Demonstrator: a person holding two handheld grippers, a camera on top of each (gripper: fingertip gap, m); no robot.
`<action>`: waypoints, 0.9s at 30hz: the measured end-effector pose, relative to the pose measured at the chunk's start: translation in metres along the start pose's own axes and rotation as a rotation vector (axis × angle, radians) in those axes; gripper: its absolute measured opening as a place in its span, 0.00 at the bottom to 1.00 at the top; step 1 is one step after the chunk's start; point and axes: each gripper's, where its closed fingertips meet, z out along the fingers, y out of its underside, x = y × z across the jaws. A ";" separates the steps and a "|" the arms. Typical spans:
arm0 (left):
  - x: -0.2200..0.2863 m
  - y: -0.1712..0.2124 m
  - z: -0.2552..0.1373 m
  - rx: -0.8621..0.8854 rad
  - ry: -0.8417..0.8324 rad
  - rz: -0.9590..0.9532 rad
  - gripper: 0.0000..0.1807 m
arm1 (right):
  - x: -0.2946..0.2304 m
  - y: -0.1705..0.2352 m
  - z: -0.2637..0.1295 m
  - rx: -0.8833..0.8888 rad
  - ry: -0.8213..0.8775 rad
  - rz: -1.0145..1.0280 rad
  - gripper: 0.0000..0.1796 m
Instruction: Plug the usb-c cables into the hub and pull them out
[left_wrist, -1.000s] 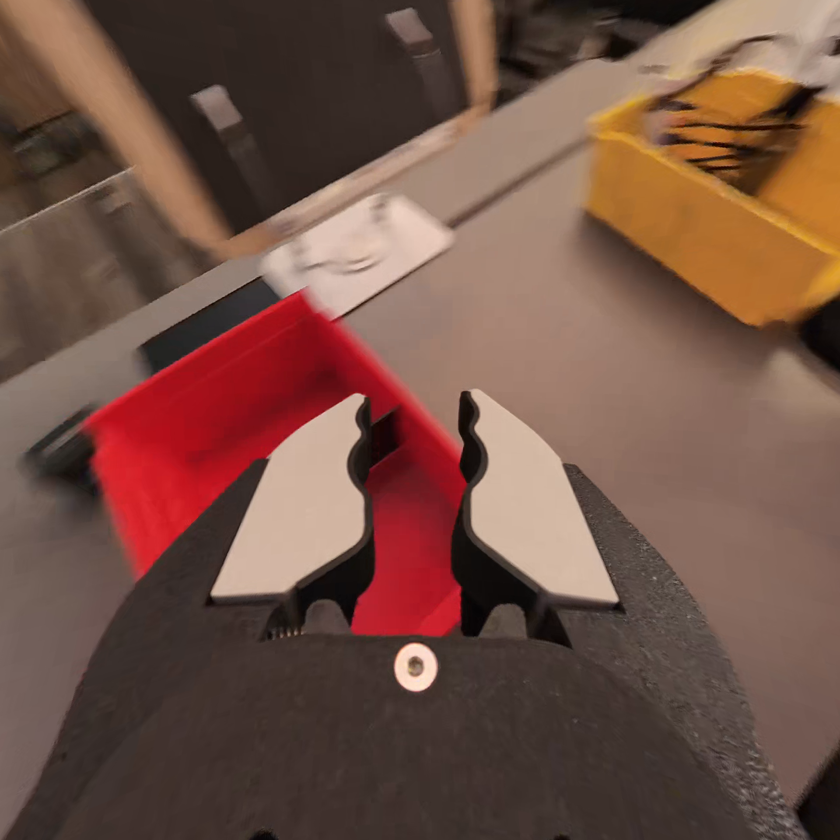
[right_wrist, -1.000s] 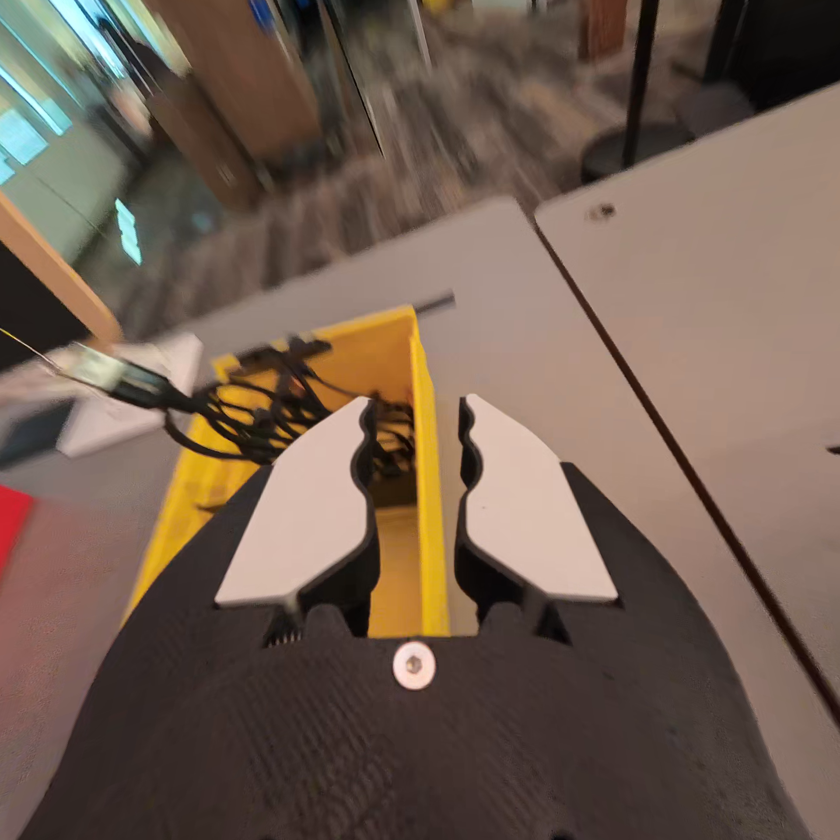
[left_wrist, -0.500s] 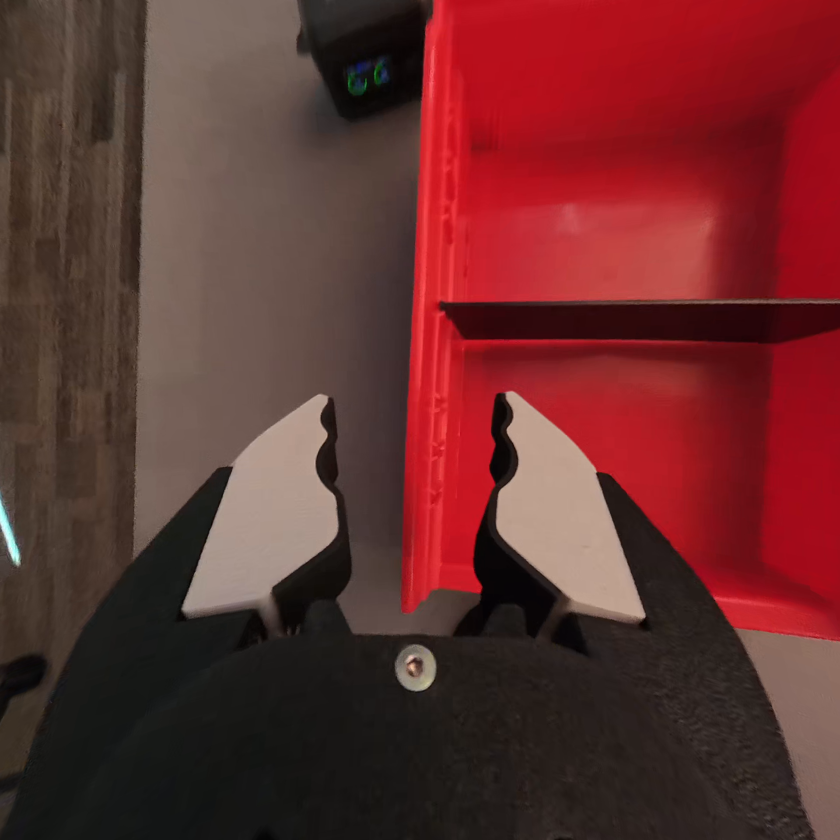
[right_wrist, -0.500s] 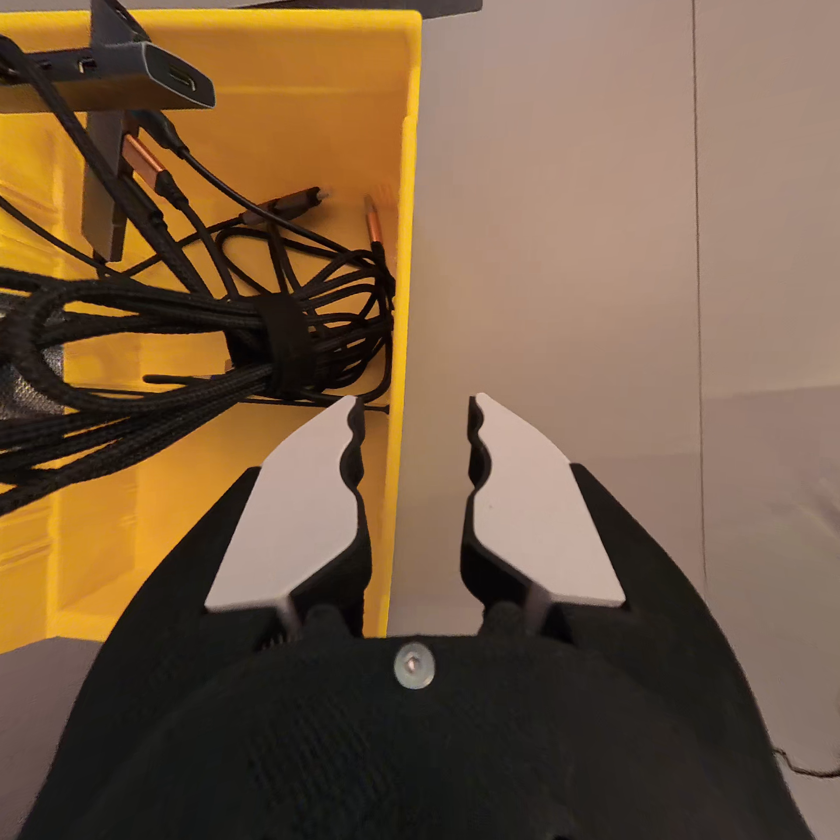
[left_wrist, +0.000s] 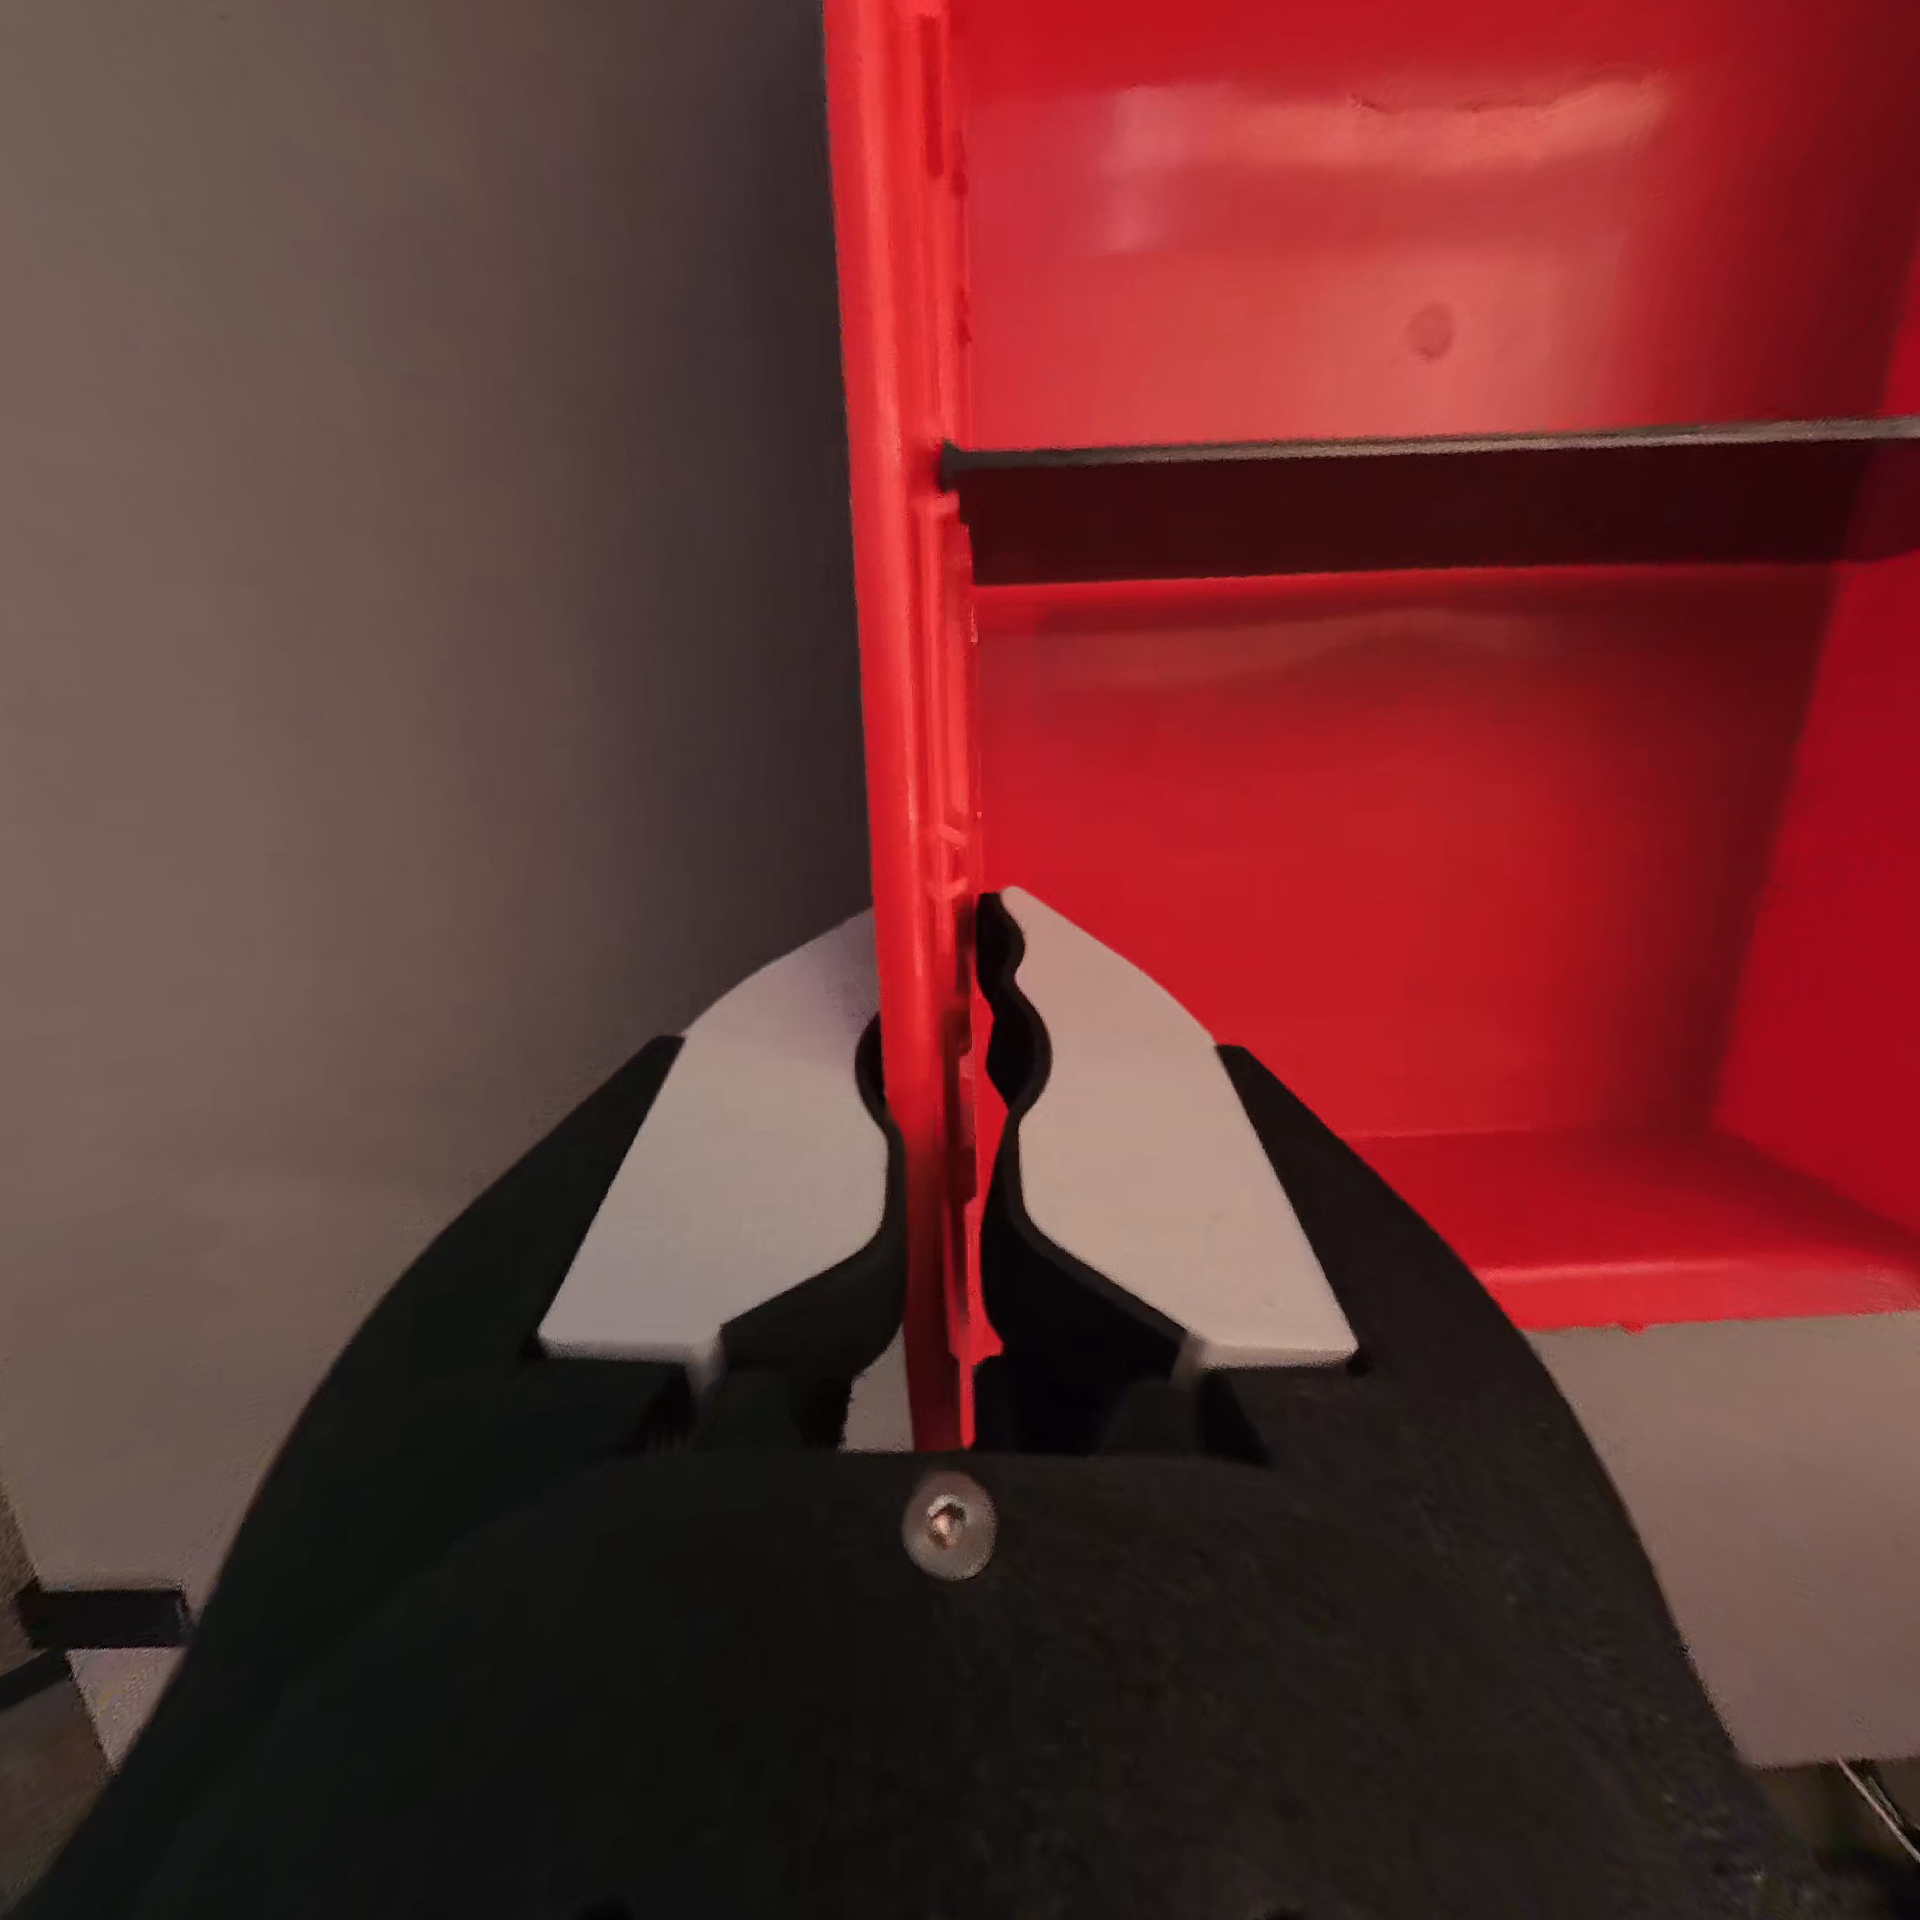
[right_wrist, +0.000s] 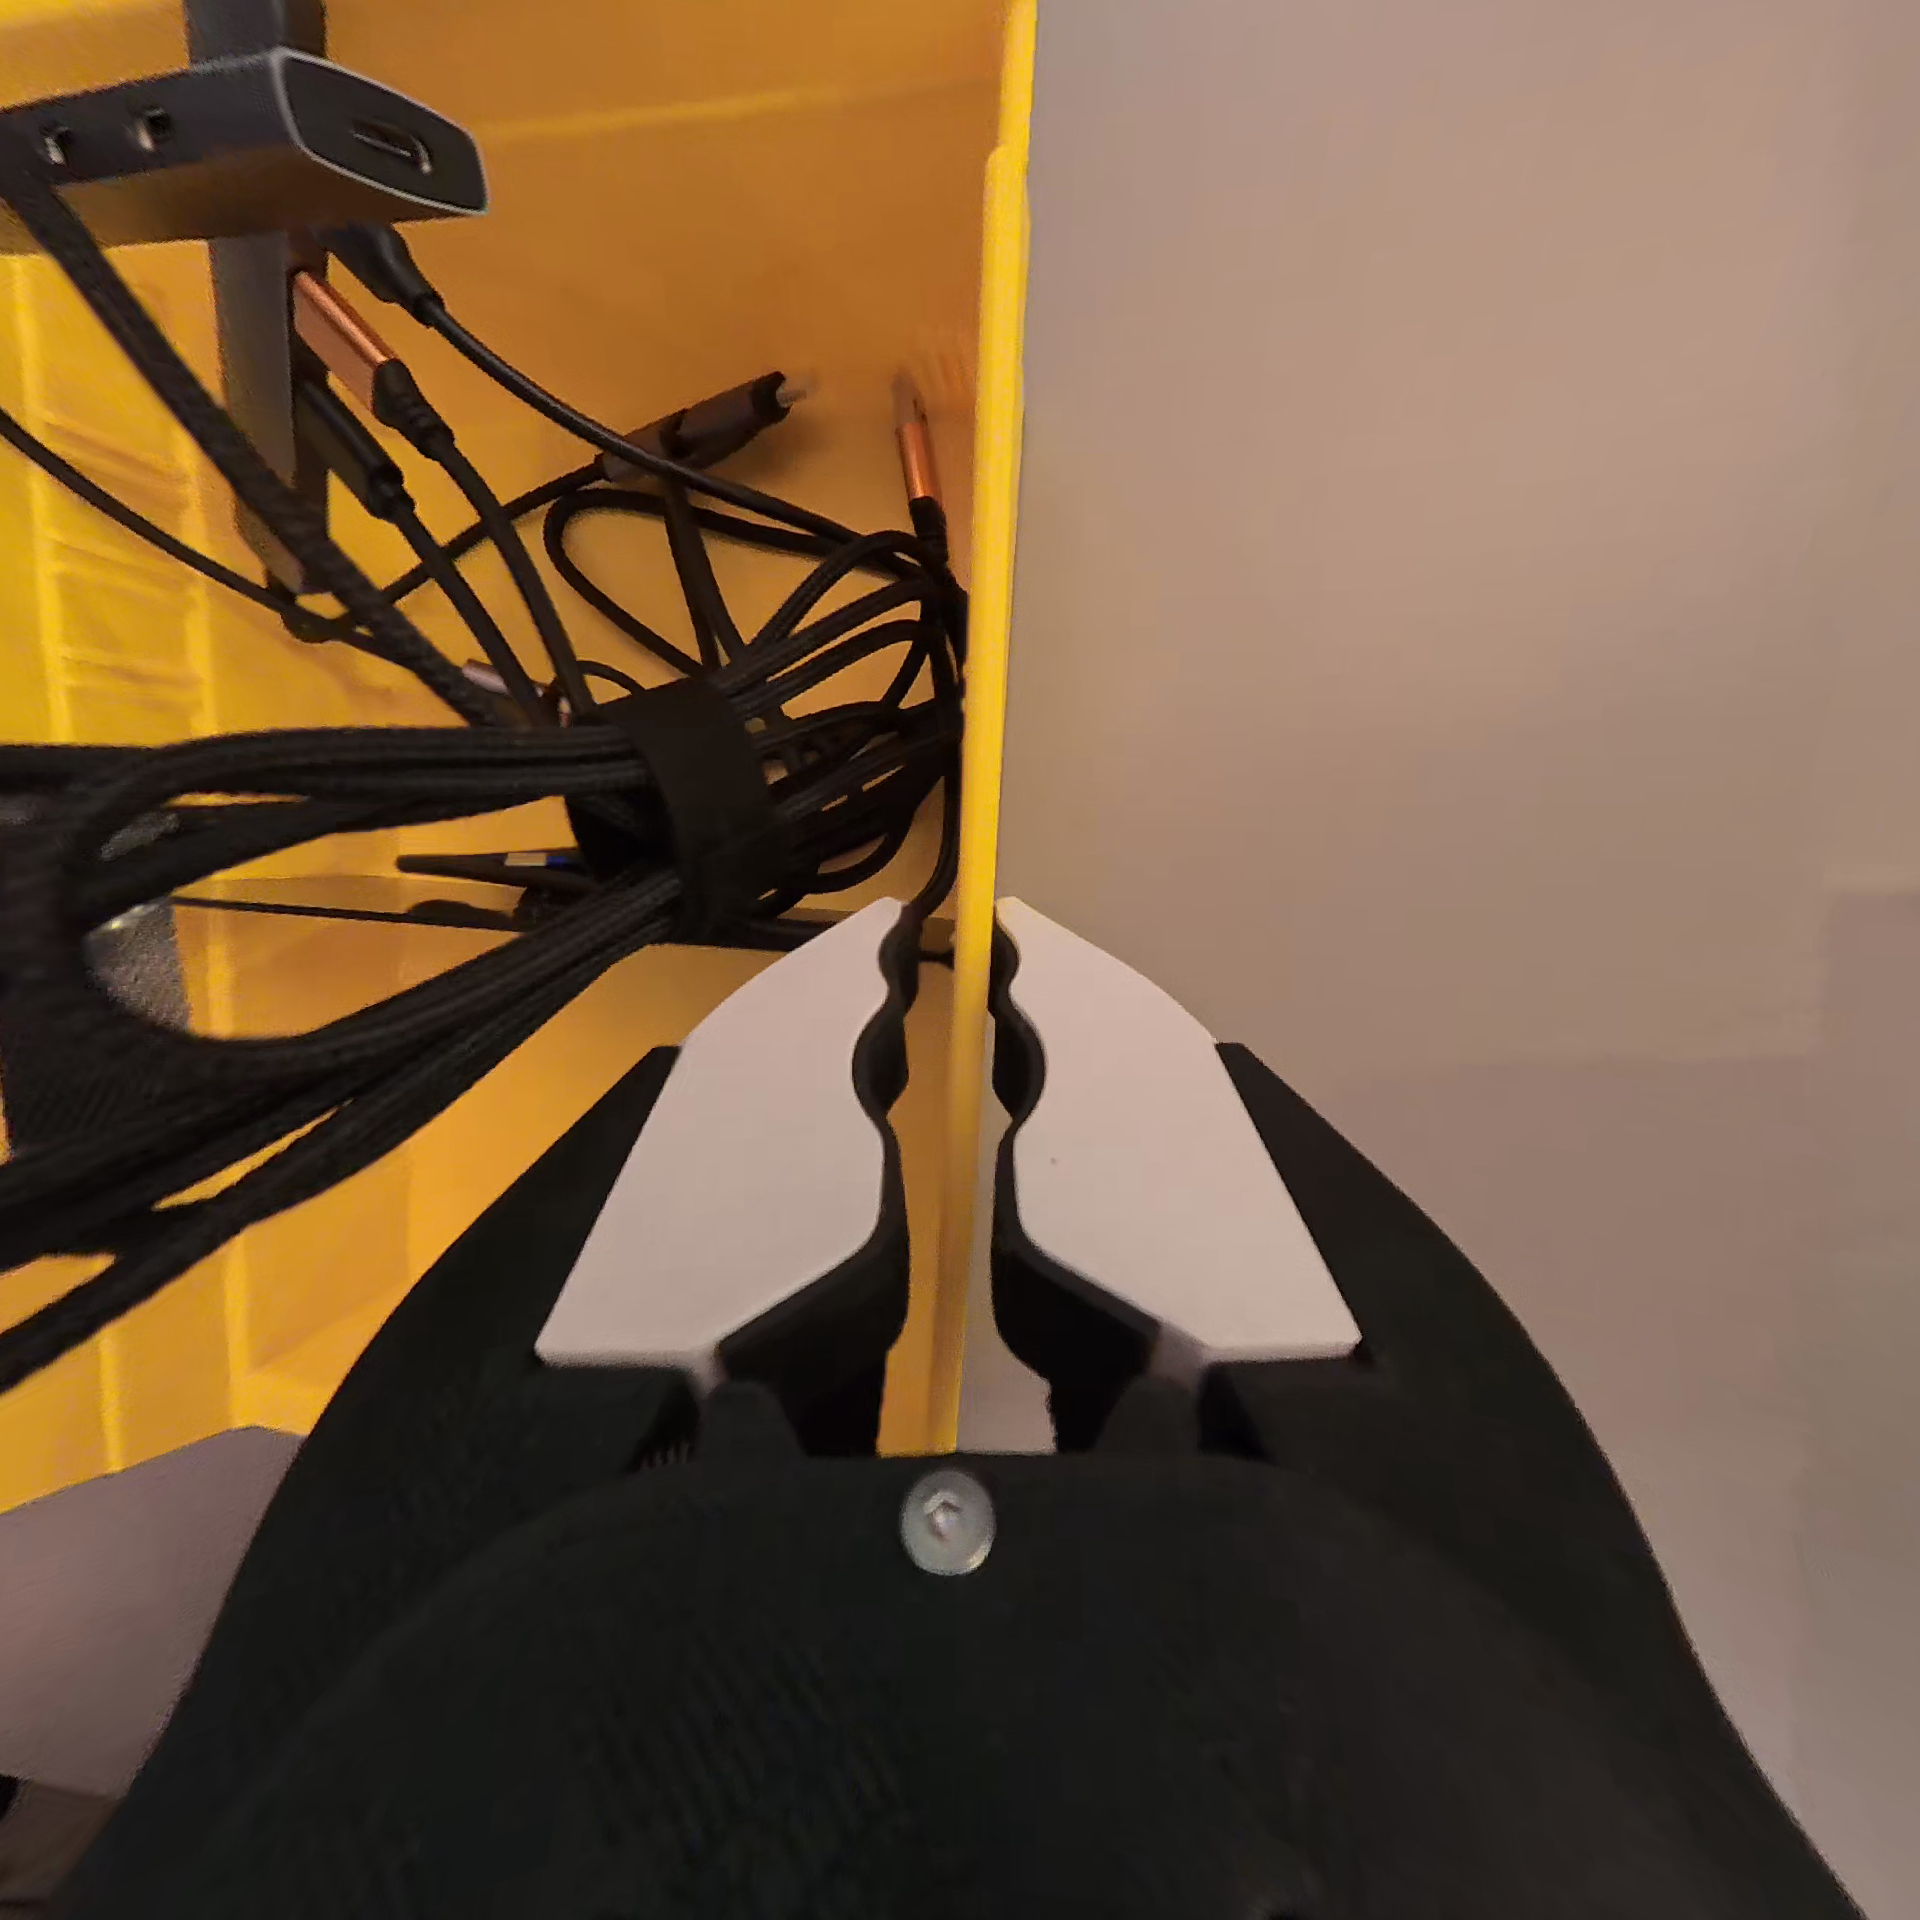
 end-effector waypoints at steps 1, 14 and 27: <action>0.003 0.000 0.000 -0.001 0.021 0.009 0.04 | 0.000 0.000 -0.004 0.008 -0.010 0.011 0.07; 0.035 -0.003 0.005 -0.031 0.054 0.182 0.04 | -0.006 0.047 0.000 -0.252 0.018 -0.192 0.04; 0.099 0.011 0.004 -0.220 0.031 0.356 0.11 | -0.081 0.058 0.011 -0.464 -0.020 -0.203 0.03</action>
